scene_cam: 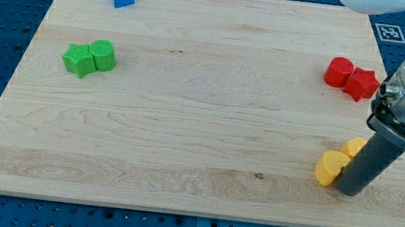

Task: Push the yellow hexagon closer to the yellow heart

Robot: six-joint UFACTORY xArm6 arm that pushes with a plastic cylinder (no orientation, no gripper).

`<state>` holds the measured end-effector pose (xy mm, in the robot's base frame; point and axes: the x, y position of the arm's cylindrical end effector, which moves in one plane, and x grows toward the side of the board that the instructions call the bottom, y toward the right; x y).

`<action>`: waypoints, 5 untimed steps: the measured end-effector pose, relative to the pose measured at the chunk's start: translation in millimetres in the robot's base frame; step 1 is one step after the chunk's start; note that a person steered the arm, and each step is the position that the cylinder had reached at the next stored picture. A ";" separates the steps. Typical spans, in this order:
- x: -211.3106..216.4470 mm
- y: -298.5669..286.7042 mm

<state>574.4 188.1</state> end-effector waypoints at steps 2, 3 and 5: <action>-1.6 -25.4; 22.0 19.2; -1.6 120.8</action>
<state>572.7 308.9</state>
